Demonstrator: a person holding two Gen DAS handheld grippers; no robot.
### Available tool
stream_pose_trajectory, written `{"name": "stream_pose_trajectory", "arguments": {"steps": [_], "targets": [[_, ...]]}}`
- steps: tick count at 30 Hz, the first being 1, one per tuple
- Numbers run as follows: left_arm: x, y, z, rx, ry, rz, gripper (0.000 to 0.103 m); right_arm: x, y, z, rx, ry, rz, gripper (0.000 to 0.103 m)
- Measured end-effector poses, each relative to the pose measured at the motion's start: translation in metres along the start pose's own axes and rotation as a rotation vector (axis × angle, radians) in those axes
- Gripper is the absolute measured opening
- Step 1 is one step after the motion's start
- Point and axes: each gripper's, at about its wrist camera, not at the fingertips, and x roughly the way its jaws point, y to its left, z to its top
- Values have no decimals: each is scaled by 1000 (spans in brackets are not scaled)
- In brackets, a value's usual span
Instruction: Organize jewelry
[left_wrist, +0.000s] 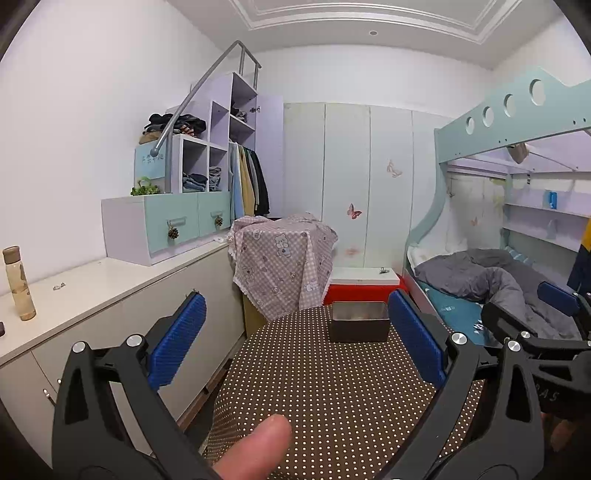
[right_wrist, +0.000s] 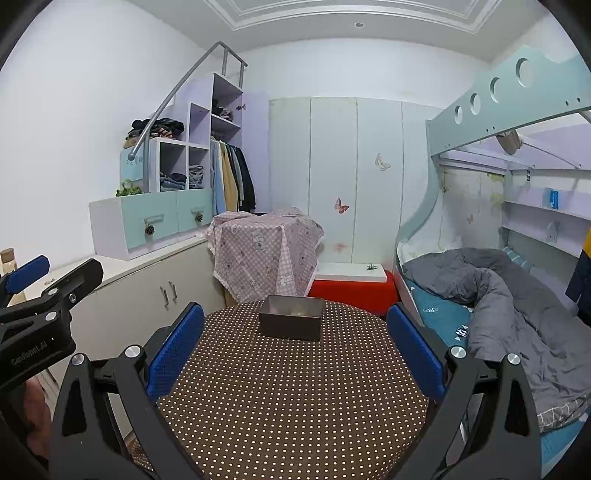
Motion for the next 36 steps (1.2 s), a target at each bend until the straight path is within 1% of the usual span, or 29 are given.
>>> {"name": "stream_pose_trajectory", "arguments": {"steps": [6, 17, 22, 26, 29, 32, 36], "targets": [[0, -2, -1, 6, 2, -10, 97, 1, 3, 0, -2, 3, 6, 95], [-1, -2, -3, -8, 12, -8, 97, 0, -2, 1, 16, -3, 0, 95], [2, 0, -4, -15, 16, 5, 97, 1, -2, -1, 21, 3, 0, 95], [1, 2, -4, -24, 6, -8, 97, 3, 0, -2, 24, 8, 4, 95], [3, 1, -4, -25, 13, 5, 97, 2, 2, -1, 23, 6, 2, 95], [4, 1, -4, -31, 27, 1, 97, 2, 1, -2, 25, 7, 5, 95], [3, -2, -5, -17, 22, 16, 97, 2, 2, -1, 23, 5, 2, 95]]}}
